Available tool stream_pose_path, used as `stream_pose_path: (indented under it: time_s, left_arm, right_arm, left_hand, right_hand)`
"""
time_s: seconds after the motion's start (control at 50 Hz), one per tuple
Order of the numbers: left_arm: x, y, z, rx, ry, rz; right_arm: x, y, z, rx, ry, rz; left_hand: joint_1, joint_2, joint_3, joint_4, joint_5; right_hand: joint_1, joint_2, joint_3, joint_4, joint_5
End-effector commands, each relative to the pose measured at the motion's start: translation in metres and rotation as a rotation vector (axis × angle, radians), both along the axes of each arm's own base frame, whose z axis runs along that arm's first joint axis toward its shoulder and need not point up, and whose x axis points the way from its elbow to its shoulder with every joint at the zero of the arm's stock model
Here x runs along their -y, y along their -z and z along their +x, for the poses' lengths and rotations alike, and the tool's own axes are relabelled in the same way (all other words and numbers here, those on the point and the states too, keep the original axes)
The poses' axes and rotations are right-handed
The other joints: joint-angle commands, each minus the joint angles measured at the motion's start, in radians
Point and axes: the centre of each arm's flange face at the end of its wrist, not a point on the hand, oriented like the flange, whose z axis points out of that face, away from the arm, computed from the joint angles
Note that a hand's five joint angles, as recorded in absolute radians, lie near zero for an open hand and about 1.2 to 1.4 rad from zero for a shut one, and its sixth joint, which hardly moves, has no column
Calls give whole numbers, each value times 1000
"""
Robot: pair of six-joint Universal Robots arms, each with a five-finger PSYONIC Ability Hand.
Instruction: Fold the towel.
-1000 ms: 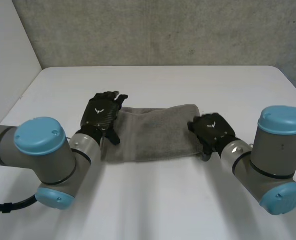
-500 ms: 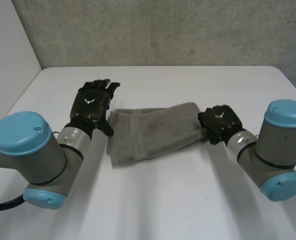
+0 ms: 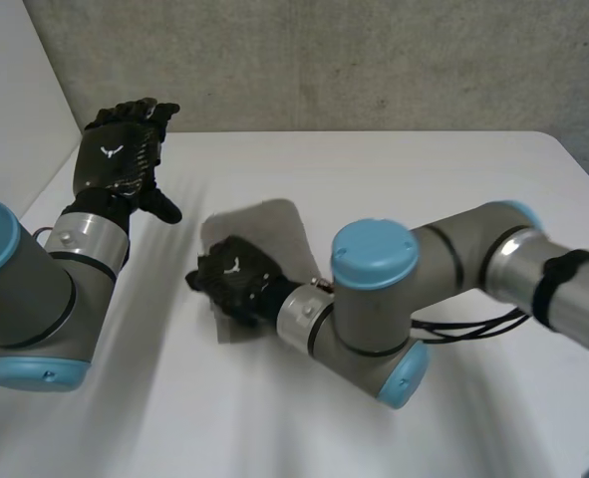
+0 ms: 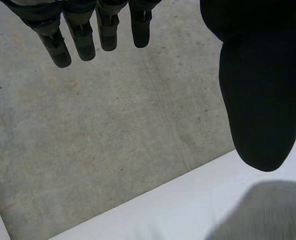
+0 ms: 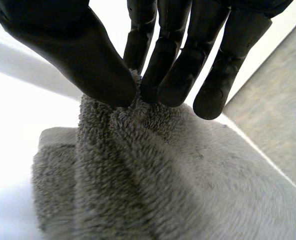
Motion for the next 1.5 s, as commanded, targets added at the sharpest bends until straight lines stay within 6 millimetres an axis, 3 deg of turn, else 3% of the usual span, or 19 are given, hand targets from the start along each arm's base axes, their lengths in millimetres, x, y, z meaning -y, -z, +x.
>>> stream_pose_path:
  time_s: [0.02,0.08,0.18,0.36,0.54,0.62,0.7,0.78,0.82,0.84,0.88,0.9,0.92,0.94,0.98,1.06,1.1,1.18,1.5]
  left_arm:
    - [4,2,1,-51,4,22]
    - [6,3,1,-58,5,25]
    - [8,8,-5,-54,19,35]
    - [7,44,-27,-12,66,123]
    - [-2,103,-36,74,89,270]
    - [-3,116,-37,98,91,308]
    - [-3,120,-39,118,95,330]
    - [-2,107,-41,112,95,316]
    - [-1,94,-41,101,96,291]
    - [0,73,-40,80,95,248]
    - [0,54,-39,61,95,210]
    - [-1,36,-38,40,96,169]
    - [-3,14,-38,19,98,120]
    - [-3,14,-38,18,98,119]
    - [-11,-28,-32,-19,97,40]
    - [-21,-64,-26,-43,95,2]
    - [-32,-85,-20,-43,94,10]
    - [-40,-97,-15,-36,90,52]
    - [-56,-111,-5,-53,62,119]
  right_arm:
    - [10,-14,-10,-2,113,-18]
    - [10,-29,-15,15,146,-41]
    - [9,-79,-31,128,243,-128]
    - [48,-86,-58,187,408,-48]
    - [75,-25,-56,76,453,108]
    - [84,10,-53,24,447,235]
    - [82,16,-50,11,417,313]
    - [84,6,-50,35,413,338]
    - [92,-50,-58,143,425,286]
    - [92,-50,-58,143,425,286]
    - [92,-96,-69,220,438,227]
    - [92,-97,-69,220,438,227]
    - [92,-113,-76,246,457,202]
    - [93,-130,-85,271,488,173]
    - [93,-145,-95,296,534,145]
    - [85,-185,-130,347,713,65]
    - [84,-191,-145,341,773,54]
    - [83,-194,-173,297,856,61]
    - [79,-206,-187,312,887,40]
  left_hand:
    - [10,15,15,16,-19]
    - [10,15,15,16,-19]
    - [13,18,18,19,-16]
    - [16,21,21,22,-13]
    - [25,30,30,30,-4]
    - [28,33,33,33,-1]
    - [28,33,33,33,-1]
    - [25,30,30,30,-4]
    - [25,30,30,30,-4]
    - [25,30,30,30,-4]
    - [19,24,24,24,-10]
    - [16,21,21,22,-13]
    - [13,18,18,19,-16]
    - [13,18,18,19,-16]
    - [13,18,18,19,-16]
    - [10,15,15,16,-19]
    - [10,15,15,16,-19]
    - [10,15,15,16,-19]
    - [19,24,24,24,-10]
  right_hand:
    - [-863,-897,-897,-896,-894]
    - [-951,-986,-986,-984,-982]
    - [-1126,-1161,-1161,-1159,-1157]
    - [-1126,-1161,-1161,-1159,-1157]
    - [-1126,-1161,-1161,-1159,-1157]
    - [-1126,-1161,-1161,-1159,-1157]
    - [-1126,-1161,-1161,-1159,-1157]
    - [-1126,-1161,-1161,-1159,-1157]
    - [-1126,-1161,-1161,-1159,-1157]
    - [-1126,-1161,-1161,-1159,-1157]
    - [-1126,-1161,-1161,-1159,-1157]
    - [-1126,-1161,-1161,-1159,-1157]
    - [-1126,-1161,-1161,-1159,-1157]
    - [-1126,-1161,-1161,-1159,-1157]
    - [-1126,-1161,-1161,-1159,-1157]
    - [-1126,-1161,-1161,-1159,-1157]
    - [-1126,-1161,-1161,-1159,-1157]
    - [-1126,-1161,-1161,-1159,-1157]
    - [-1126,-1161,-1161,-1159,-1157]
